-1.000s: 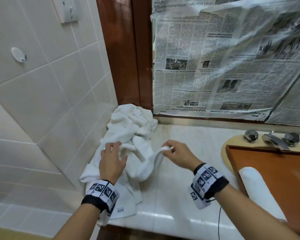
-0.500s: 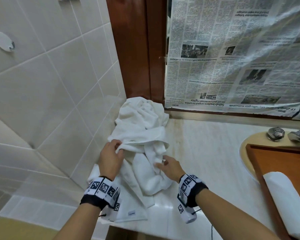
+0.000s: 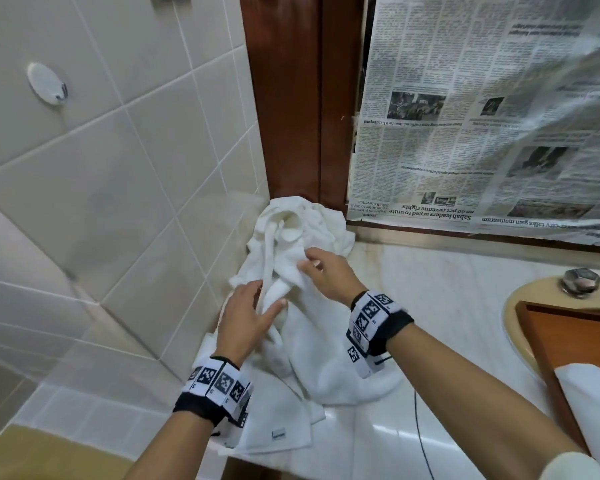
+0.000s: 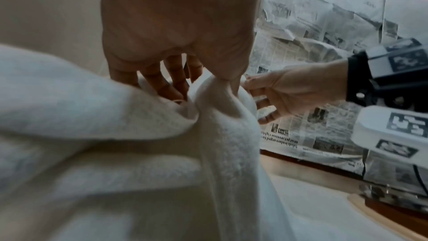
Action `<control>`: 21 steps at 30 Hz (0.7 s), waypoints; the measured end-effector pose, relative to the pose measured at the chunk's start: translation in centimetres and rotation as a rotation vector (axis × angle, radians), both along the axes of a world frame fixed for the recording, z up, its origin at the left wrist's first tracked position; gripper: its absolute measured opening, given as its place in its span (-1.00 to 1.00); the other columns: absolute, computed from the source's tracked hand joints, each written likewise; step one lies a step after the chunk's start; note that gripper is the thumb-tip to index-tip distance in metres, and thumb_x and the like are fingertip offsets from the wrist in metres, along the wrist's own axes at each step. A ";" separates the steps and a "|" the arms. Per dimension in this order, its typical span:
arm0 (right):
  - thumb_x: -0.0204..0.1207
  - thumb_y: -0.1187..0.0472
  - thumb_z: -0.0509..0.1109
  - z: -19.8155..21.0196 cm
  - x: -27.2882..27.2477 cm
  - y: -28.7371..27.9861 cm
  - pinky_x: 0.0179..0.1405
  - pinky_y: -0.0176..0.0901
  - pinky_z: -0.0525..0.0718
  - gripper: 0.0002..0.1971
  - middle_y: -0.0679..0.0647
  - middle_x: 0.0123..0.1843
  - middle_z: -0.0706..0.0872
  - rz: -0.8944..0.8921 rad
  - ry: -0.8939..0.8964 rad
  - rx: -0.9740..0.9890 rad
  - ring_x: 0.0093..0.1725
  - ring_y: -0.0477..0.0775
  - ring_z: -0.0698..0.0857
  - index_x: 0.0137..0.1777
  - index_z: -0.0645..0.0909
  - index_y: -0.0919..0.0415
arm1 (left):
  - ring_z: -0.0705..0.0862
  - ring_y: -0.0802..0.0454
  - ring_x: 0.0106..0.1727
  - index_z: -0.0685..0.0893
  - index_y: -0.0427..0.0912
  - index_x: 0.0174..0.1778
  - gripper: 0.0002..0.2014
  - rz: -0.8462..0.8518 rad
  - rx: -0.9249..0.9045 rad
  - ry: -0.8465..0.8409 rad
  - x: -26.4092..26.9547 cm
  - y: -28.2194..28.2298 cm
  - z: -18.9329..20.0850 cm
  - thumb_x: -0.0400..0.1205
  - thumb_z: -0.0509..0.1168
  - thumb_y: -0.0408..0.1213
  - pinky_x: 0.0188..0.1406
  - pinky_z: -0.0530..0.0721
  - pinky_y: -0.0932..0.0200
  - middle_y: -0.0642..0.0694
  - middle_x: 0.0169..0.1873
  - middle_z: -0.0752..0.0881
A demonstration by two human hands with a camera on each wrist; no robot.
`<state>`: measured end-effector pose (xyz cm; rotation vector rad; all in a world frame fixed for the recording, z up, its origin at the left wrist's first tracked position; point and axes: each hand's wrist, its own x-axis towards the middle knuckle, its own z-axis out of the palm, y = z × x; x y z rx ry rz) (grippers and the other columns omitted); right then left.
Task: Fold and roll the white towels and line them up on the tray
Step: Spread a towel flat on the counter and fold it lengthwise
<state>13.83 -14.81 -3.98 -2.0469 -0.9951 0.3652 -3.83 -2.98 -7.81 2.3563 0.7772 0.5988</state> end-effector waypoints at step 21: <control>0.70 0.34 0.30 11.4 -1.6 -12.7 0.16 -0.51 0.46 -0.81 -0.12 0.09 0.77 0.157 -0.134 0.189 0.13 -0.23 0.66 0.17 0.72 0.18 | 0.45 -0.10 0.49 0.61 0.22 0.29 -0.59 -0.530 0.139 0.069 4.9 -1.3 8.3 0.53 0.18 0.13 0.53 0.41 -0.17 0.11 0.53 0.45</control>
